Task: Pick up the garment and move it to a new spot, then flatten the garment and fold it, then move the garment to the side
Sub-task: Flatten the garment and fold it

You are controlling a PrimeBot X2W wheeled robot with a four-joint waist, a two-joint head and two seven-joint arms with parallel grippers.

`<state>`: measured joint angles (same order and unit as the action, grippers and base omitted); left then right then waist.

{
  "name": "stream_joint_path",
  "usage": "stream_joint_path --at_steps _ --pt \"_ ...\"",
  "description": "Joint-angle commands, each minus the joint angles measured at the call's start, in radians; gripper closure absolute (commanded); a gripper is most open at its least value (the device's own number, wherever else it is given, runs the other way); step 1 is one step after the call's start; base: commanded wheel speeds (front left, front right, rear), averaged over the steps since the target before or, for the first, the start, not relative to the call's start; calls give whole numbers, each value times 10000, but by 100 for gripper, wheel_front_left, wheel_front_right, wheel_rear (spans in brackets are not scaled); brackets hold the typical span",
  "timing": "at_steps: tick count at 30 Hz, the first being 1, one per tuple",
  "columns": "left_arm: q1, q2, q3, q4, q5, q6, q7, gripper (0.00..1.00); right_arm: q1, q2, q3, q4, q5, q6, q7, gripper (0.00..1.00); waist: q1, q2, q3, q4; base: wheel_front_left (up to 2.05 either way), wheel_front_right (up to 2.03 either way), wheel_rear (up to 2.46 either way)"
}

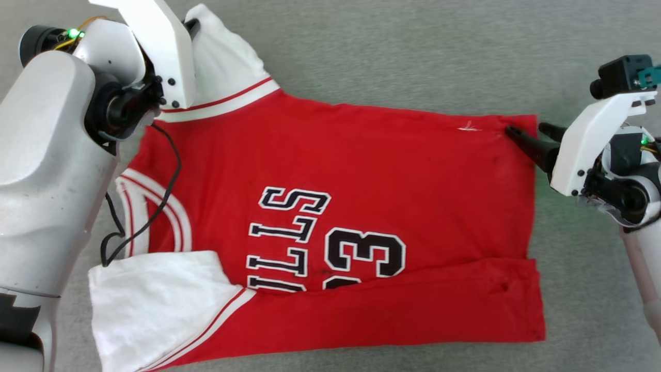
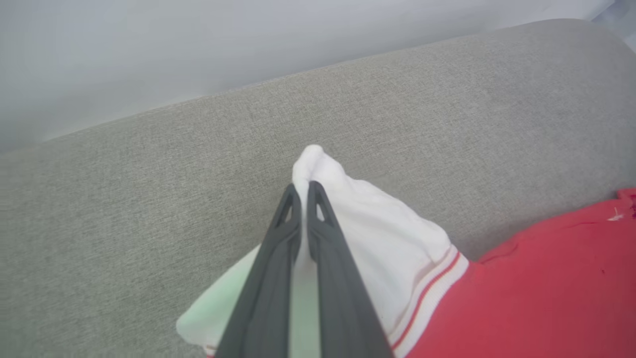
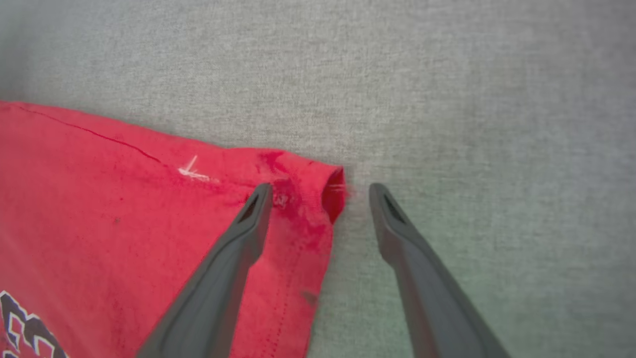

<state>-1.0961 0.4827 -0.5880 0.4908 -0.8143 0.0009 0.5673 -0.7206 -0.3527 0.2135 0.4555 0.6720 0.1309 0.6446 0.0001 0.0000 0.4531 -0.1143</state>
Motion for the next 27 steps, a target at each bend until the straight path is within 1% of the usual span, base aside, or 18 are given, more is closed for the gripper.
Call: stream_joint_path --at_steps 1,4,5,6,7,9,13,16,20,23,27 --pt "-50 -59 -13 -37 -10 -15 -63 100 -122 31 34 115 -20 -4 89 0 -1 0 147 194 0 0 0" --pt "57 -93 -9 -176 -51 -63 -202 100 -190 172 184 959 -87 -4 822 0 -1 0 203 343 0 0 0" --pt "105 -83 -2 -192 -59 -73 -259 100 -200 239 242 1159 -74 -5 1028 45 -1 0 199 367 0 0 0" --pt "151 -76 -2 -199 -64 -92 -279 100 -194 297 281 1316 -50 -5 1218 93 -1 0 190 388 0 0 0" --pt "197 -78 -4 -196 -84 -102 -308 100 -218 323 329 1436 -81 -4 1374 100 -1 0 176 402 0 0 0" --pt "282 -104 11 -147 -163 -151 -361 100 -331 353 345 1409 -115 -2 1347 100 -1 0 111 414 0 0 0" --pt "541 -131 162 -8 -299 -142 -695 100 -699 68 218 977 -284 -2 762 100 -1 0 -178 377 0 0 0" --pt "854 -99 288 8 -428 -143 -1013 100 -659 -71 147 584 -326 -4 356 100 -1 0 -560 345 0 0 0" --pt "1599 41 439 -227 -572 -74 -1499 100 -120 -236 45 41 -315 -4 -66 100 -1 0 -1156 358 0 0 0" --pt "2475 177 644 -599 -751 29 -2001 100 537 -336 -50 -425 -294 -4 -365 100 -1 0 -1674 395 0 0 0" --pt "4024 452 980 -1359 -1058 343 -2655 100 1738 -383 -175 -1064 -294 -4 -658 100 -1 0 -2260 469 0 0 0"
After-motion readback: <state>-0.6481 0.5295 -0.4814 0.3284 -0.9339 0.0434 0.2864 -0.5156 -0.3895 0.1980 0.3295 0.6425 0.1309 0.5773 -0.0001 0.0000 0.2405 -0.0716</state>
